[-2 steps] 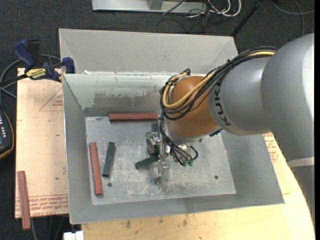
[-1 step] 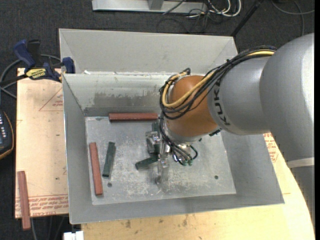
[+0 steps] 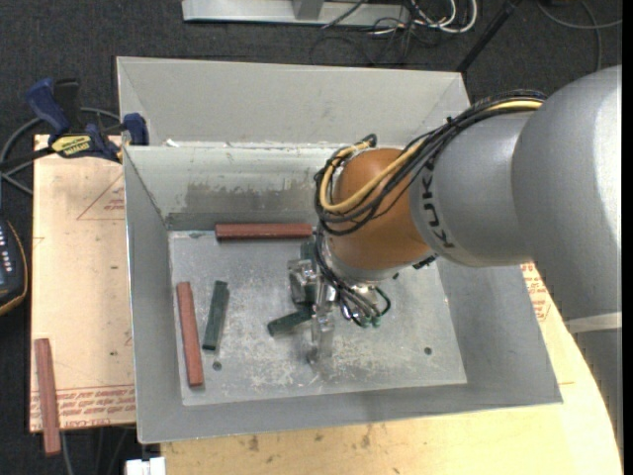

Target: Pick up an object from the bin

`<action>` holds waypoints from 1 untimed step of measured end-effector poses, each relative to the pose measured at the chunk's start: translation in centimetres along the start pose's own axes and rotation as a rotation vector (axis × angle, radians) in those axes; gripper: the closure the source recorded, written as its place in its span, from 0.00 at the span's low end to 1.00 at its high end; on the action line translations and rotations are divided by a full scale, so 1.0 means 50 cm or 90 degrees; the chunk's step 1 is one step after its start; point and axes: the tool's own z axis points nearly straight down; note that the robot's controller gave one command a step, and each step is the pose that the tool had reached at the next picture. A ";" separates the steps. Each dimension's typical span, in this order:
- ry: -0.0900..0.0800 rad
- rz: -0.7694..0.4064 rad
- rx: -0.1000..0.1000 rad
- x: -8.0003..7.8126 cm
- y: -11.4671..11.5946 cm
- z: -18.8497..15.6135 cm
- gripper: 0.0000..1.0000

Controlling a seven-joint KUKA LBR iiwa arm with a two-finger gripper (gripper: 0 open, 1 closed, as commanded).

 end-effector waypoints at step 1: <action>0.000 0.001 0.000 -0.001 0.001 -0.001 0.00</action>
Offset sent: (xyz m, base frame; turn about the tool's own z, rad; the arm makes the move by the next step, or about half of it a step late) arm 0.0000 0.0000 0.0000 0.0000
